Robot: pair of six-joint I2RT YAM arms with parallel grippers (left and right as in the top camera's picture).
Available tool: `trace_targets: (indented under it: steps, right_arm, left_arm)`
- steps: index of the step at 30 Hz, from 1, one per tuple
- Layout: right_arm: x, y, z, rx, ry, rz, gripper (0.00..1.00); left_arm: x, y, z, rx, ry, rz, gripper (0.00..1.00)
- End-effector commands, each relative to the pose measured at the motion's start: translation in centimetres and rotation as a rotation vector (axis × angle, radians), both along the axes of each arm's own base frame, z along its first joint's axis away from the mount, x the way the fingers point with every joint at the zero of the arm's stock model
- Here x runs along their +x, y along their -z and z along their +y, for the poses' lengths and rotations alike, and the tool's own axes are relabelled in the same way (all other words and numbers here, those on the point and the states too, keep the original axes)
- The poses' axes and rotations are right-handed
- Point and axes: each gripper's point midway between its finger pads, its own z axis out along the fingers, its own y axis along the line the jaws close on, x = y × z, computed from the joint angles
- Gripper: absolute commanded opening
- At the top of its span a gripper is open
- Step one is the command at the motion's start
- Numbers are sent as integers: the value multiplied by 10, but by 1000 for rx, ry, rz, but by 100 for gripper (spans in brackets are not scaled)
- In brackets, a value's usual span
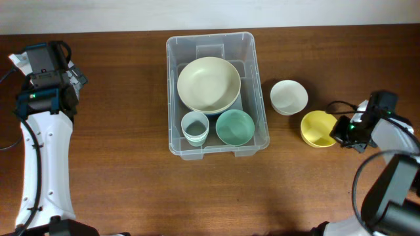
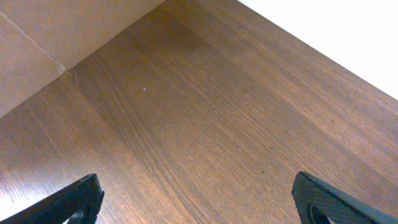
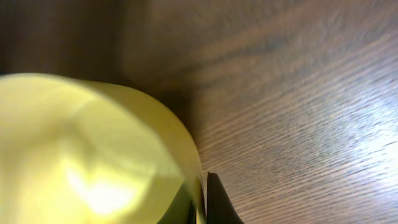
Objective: Pack container
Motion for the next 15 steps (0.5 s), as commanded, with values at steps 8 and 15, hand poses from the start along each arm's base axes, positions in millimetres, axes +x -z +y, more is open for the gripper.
trace_targets:
  steps: [8,15]
  right_arm:
    - [16,-60,1,-47,-39,-203,4]
    - [13,-58,-7,-99,-35,-179,66]
  left_arm:
    - [-2,-6,5,17,-11,-5,99]
    - [-1,-6,5,17,-11,-5,100]
